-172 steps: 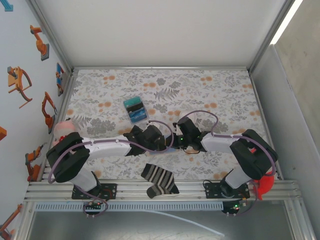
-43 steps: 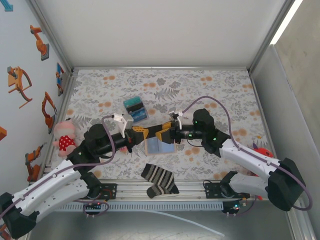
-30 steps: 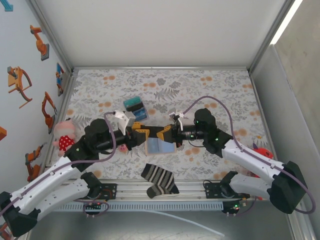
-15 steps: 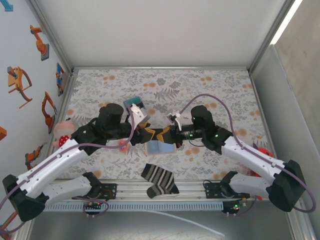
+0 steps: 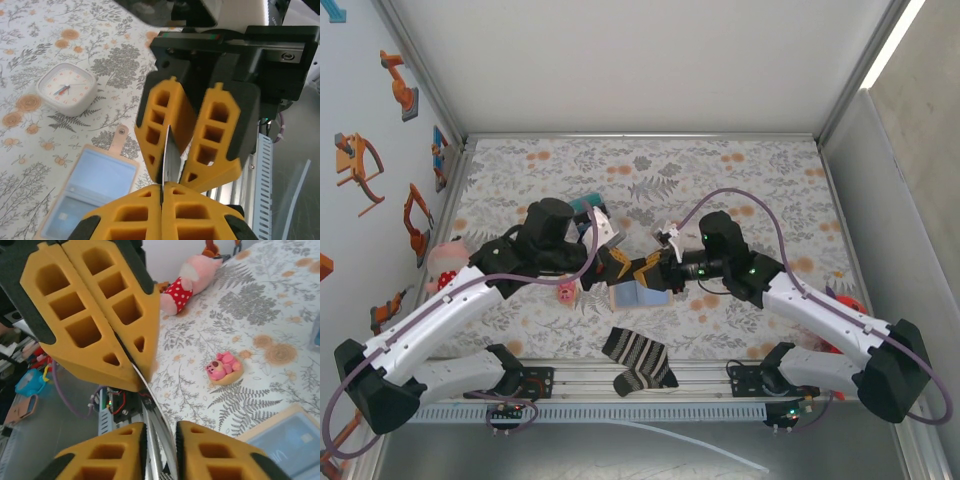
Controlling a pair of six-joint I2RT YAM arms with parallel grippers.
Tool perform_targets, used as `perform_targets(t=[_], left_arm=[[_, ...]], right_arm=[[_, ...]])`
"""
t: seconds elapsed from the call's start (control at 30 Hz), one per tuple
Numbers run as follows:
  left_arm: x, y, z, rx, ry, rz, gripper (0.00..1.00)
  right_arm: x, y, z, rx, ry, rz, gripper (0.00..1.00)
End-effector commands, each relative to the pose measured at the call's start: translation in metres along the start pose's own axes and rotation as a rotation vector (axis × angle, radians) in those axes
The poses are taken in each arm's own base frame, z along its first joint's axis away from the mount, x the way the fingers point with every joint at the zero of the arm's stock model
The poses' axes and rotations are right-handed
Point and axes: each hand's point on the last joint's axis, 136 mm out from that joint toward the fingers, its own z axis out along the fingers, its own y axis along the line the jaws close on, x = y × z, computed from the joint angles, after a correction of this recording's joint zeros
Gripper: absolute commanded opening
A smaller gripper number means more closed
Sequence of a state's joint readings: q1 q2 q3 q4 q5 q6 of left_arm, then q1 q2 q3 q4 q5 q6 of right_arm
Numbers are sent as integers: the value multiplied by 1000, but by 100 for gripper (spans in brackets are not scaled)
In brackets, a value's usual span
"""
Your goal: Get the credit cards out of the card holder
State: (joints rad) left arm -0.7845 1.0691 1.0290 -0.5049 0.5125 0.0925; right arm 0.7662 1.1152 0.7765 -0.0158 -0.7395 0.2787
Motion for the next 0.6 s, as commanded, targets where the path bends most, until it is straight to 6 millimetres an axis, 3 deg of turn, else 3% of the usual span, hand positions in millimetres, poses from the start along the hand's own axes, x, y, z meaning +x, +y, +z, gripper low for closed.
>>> perform_targets(t=[0.0, 0.13, 0.33, 0.57], left_arm=[[-1, 33, -9, -153, -29, 9, 0], [-6, 74, -21, -323, -64, 31, 0], [-4, 134, -28, -438, -75, 90, 0], [1, 201, -17, -456, -69, 140, 0]], right_arm=[[-12, -7, -9, 98, -44, -29, 39], [-8, -31, -14, 235, -49, 26, 44], [6, -62, -15, 394, -28, 144, 45], [23, -89, -19, 549, 11, 224, 45]])
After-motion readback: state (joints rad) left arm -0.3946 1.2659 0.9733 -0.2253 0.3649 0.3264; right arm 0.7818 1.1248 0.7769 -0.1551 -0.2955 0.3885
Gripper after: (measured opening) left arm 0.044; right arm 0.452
